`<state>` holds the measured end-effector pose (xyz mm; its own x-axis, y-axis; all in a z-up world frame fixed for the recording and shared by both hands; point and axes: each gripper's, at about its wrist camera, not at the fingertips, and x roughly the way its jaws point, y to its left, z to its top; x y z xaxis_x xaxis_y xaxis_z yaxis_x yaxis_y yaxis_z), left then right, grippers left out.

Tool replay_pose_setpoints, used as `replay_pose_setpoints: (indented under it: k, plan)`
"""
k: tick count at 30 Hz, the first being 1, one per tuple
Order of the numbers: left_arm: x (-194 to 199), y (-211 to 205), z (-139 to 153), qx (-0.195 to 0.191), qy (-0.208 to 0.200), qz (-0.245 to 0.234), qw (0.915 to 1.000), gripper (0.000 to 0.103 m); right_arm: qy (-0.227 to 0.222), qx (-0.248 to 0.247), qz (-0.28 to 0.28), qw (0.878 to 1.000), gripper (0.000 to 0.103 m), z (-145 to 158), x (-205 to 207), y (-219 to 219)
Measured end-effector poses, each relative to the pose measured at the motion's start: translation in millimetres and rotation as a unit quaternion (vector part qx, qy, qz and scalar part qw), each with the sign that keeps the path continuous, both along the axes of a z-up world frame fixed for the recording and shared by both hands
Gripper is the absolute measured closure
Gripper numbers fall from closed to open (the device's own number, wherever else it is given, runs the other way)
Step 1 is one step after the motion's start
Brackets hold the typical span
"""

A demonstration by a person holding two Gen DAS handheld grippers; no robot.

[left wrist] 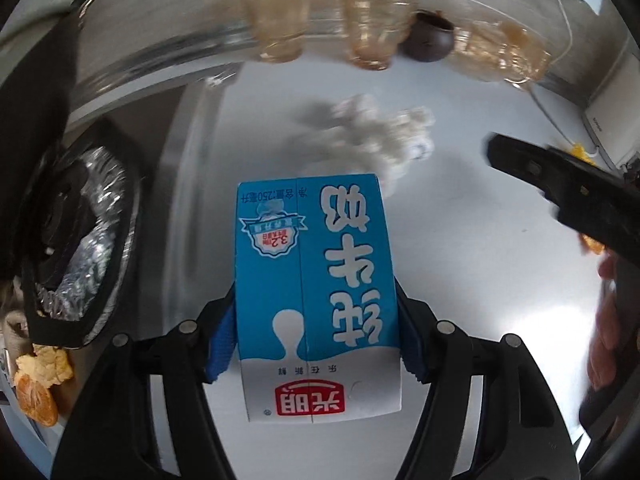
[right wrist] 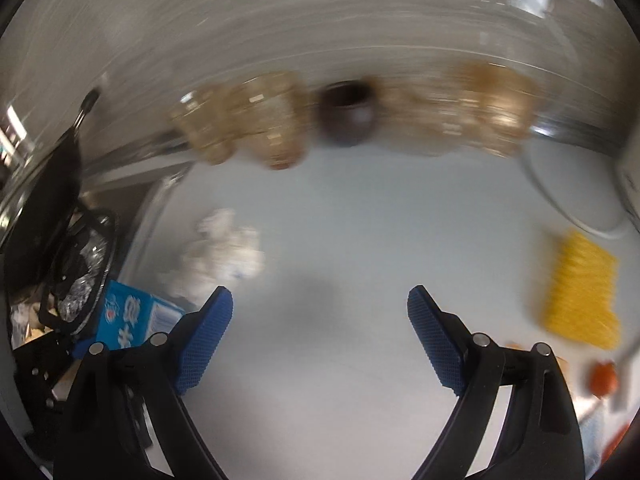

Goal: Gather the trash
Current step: 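Grasp the crumpled white tissue with the right tool while the left tool holds the carton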

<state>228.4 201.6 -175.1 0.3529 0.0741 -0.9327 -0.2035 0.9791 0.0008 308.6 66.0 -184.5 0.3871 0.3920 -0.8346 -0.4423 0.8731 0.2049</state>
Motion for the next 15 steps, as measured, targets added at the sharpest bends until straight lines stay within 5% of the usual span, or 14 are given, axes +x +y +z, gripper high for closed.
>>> replay_pose_setpoints:
  k: [8,12,15]
  plan:
    - [-13.1,23.4,-5.6,-0.024,-0.002,0.0,0.9997,0.039,0.023,-0.004,0.044,0.999,0.029,-20.5,8.7,66.0]
    - [-14.5,24.6,-8.3,-0.027,-0.004,0.001,0.9996,0.039,0.036,-0.022,0.054,0.998,0.073,-32.1,9.2,80.5]
    - [-15.4,25.5,-7.9,-0.028,-0.008,0.001,0.9996,0.039,0.028,-0.02,0.047,0.998,0.08,-28.0,5.5,78.1]
